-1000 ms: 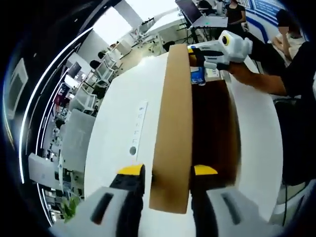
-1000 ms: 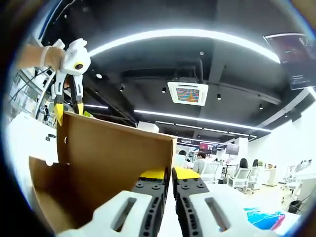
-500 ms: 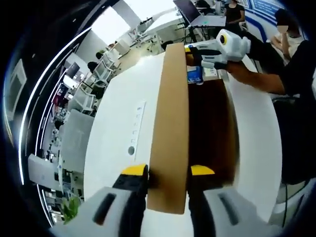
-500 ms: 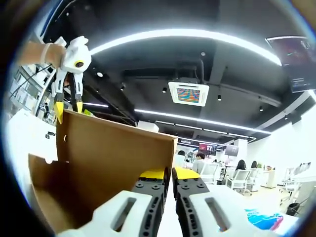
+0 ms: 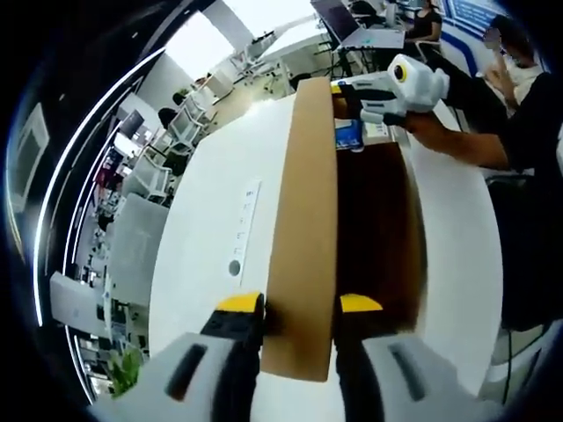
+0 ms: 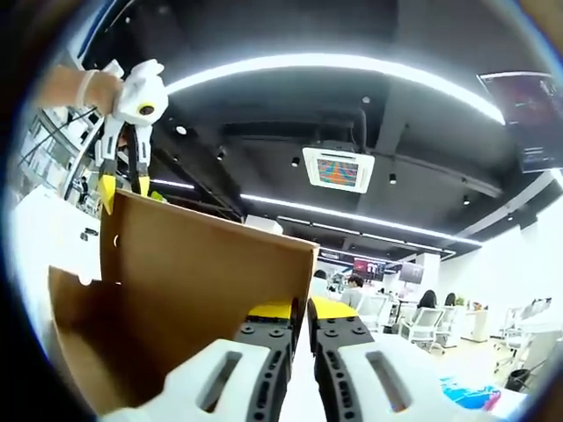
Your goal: Operate the shoe box by opening the lid, removing the specified soft item, and placing it in the target area until the item is outside and the box remains undamaged.
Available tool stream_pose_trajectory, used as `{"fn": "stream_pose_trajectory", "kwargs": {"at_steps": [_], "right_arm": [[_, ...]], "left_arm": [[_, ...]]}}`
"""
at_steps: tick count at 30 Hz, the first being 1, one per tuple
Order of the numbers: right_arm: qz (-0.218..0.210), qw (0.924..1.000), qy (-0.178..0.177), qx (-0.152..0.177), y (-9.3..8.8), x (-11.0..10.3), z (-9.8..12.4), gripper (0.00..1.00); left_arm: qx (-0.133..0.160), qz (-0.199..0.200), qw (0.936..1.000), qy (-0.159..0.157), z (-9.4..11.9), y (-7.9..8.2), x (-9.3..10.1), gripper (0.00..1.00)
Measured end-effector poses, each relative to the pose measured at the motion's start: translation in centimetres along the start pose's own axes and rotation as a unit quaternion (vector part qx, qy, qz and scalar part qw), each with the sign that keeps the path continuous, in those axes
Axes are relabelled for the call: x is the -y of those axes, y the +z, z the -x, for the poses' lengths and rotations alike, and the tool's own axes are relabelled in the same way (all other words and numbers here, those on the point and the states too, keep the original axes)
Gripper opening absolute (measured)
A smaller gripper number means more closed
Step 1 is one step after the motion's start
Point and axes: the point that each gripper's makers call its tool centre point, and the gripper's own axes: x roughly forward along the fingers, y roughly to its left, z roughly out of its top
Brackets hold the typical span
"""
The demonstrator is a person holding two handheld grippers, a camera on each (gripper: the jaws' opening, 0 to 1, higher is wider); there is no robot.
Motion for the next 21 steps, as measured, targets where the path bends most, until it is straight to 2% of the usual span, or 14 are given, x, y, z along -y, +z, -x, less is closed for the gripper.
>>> {"fn": "stream_pose_trajectory", "kwargs": {"at_steps": [7, 12, 21], "right_arm": [[-0.004, 1.0000, 0.001, 0.001, -0.12, -0.07, -0.01, 0.05], [-0.016, 0.9999, -0.001, 0.000, -0.16, -0.04, 0.04, 0.10], [-0.035, 0.9993, 0.002, 0.009, 0.30, -0.53, 0.00, 0.35]], "left_arm": [[0.007, 0.002, 1.0000, 0.005, -0.16, 0.12, 0.32, 0.31], [0.012, 0.002, 0.9999, 0.007, -0.21, 0.20, 0.33, 0.31], [0.010, -0.002, 0.9999, 0.007, -0.21, 0.14, 0.57, 0.31]]}}
